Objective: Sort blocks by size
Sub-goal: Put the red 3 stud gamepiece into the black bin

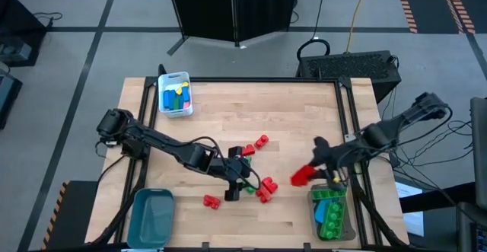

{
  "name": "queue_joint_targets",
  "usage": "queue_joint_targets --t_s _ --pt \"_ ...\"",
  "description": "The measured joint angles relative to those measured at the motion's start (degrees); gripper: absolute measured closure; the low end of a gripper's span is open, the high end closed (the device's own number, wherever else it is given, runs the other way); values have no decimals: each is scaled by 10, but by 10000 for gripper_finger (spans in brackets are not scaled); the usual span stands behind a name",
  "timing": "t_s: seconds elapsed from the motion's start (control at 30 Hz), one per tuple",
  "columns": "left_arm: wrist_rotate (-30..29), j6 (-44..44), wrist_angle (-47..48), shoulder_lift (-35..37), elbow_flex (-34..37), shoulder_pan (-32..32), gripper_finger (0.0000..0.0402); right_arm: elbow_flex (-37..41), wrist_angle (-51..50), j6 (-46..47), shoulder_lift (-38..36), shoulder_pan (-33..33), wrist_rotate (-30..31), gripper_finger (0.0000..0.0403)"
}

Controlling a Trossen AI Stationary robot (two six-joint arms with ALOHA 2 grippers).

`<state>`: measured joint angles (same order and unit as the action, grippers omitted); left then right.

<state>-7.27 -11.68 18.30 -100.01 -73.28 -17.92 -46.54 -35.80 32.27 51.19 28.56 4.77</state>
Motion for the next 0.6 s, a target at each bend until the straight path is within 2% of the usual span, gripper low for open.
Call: queue_joint_targets --t_s 0.13,0.3,0.47,0.6 --pt "-16 0 -2 0 0 -3 169 0 -38 76 -40 29 -58 281" --pt "-17 -1 -3 0 0 -2 168 0 -40 156 -61 66 -126 281" --pt "-3 -1 -1 0 0 -3 168 0 -69 225 -46 113 -89 281" --pt "-3 -13 3 0 0 -5 169 10 -66 276 -15 148 -87 281"
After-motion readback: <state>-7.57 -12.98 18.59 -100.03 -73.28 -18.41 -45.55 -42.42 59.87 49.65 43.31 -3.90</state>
